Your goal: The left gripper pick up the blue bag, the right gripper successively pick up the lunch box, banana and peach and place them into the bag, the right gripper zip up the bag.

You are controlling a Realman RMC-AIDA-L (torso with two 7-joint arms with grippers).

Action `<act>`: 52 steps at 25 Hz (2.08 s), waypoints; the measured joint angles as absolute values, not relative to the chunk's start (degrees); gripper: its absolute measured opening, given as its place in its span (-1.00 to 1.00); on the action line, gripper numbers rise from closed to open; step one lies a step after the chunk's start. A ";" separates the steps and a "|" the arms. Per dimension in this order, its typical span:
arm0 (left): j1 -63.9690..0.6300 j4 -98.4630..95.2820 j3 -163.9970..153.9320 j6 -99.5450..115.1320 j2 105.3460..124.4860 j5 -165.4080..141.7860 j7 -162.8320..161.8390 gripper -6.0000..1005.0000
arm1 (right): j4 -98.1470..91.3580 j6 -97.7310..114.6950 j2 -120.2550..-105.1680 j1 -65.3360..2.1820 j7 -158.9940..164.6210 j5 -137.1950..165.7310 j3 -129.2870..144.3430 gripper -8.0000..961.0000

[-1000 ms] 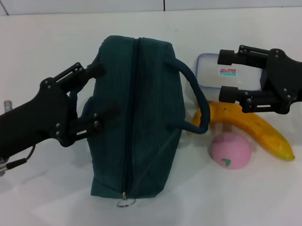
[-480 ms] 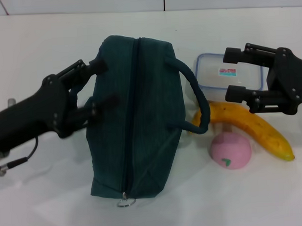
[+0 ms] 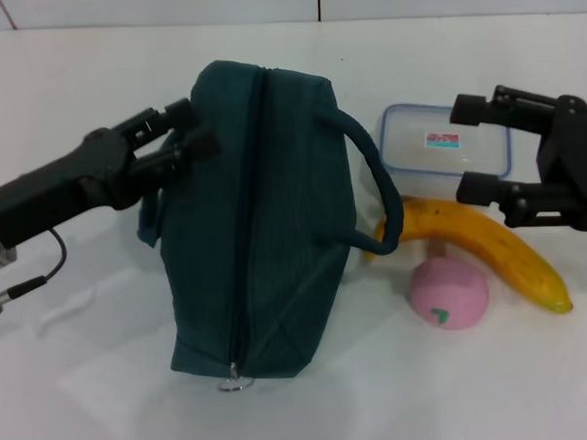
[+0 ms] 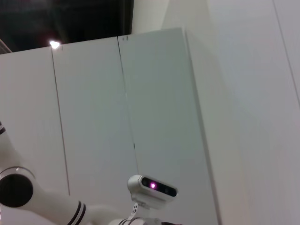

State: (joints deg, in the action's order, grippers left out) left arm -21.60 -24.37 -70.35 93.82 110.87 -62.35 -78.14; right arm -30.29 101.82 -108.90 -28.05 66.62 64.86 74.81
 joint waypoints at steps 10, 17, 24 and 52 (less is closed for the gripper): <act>-16.45 -34.23 -68.27 92.66 112.29 -63.20 -79.08 0.69 | -30.20 102.84 -108.83 -27.63 66.29 65.09 73.04 0.78; -15.05 -40.27 -62.19 88.71 115.32 -71.86 -82.12 0.69 | -30.23 102.46 -108.84 -27.60 66.25 65.13 72.40 0.78; -17.28 -41.36 -57.16 87.98 117.85 -79.84 -84.23 0.69 | -30.23 100.91 -109.19 -27.94 66.27 65.13 72.22 0.78; -23.22 -35.42 -55.21 82.74 118.76 -84.06 -74.89 -0.31 | -23.22 90.96 -108.74 -23.91 65.30 67.43 69.14 0.78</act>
